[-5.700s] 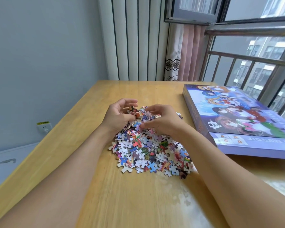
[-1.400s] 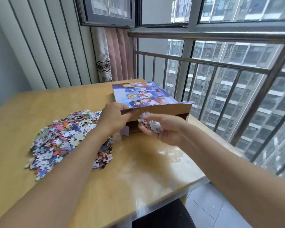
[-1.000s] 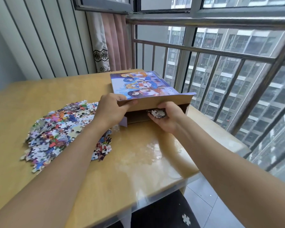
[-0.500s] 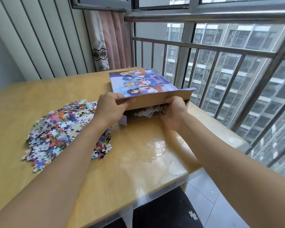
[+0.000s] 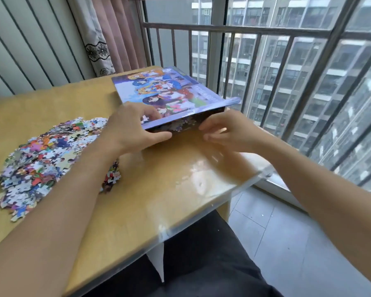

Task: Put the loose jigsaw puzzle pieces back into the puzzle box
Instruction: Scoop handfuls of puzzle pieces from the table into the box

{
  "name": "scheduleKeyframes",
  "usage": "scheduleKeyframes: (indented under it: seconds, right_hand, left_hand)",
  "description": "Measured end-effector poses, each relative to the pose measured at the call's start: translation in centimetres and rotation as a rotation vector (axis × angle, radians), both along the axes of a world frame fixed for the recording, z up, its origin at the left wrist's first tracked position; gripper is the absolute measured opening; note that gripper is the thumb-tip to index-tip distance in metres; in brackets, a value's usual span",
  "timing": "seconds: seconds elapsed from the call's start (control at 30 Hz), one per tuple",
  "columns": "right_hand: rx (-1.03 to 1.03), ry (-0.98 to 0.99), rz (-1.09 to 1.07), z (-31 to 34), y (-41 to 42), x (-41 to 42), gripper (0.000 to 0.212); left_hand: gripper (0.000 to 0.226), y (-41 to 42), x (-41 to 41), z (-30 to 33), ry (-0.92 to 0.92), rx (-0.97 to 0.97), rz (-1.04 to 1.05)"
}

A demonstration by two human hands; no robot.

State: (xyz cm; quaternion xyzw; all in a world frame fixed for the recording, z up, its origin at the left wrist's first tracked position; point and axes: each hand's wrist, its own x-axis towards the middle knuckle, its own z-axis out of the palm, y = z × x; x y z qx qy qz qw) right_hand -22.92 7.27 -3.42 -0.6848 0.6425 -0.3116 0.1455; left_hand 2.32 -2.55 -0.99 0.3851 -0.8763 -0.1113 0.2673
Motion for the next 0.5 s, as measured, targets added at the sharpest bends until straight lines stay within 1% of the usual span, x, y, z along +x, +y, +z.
scheduleKeyframes:
  seconds: [0.07, 0.1, 0.17, 0.23, 0.27, 0.37, 0.43, 0.5]
  right_hand:
    - [-0.001, -0.068, -0.024, -1.5, -0.1, -1.0, 0.017]
    - [-0.021, -0.086, -0.019, -2.0, -0.1, -1.3, 0.015]
    - [-0.05, -0.116, 0.004, -2.7, 0.0, -1.3, 0.012]
    - [-0.077, -0.155, 0.016, -2.9, 0.8, -1.7, 0.011]
    - [-0.105, -0.136, 0.025, -2.9, 1.4, -1.8, 0.013]
    - [-0.182, 0.023, -0.004, -3.4, 3.5, -3.0, 0.026]
    - [-0.233, 0.078, -0.042, -4.3, 5.6, -4.8, 0.021]
    - [-0.32, 0.017, -0.1, -5.8, 8.6, -6.8, 0.01]
  left_hand:
    - [0.06, 1.1, -2.1, 0.0, -0.129, -0.016, -0.083]
    - [0.061, 1.7, -3.1, -0.1, -0.143, -0.049, -0.095]
    - [0.052, 2.7, -4.9, -0.5, -0.097, -0.111, -0.126]
    - [0.041, 4.1, -7.4, -1.0, -0.042, -0.111, -0.193]
    - [0.036, 4.9, -8.5, -1.1, -0.022, -0.101, -0.217]
    - [0.02, 7.5, -12.0, -2.3, 0.015, -0.031, -0.299]
    - [0.017, 9.4, -14.4, -3.1, 0.028, -0.024, -0.341]
    - [0.015, 11.6, -17.0, -4.0, 0.038, -0.051, -0.409]
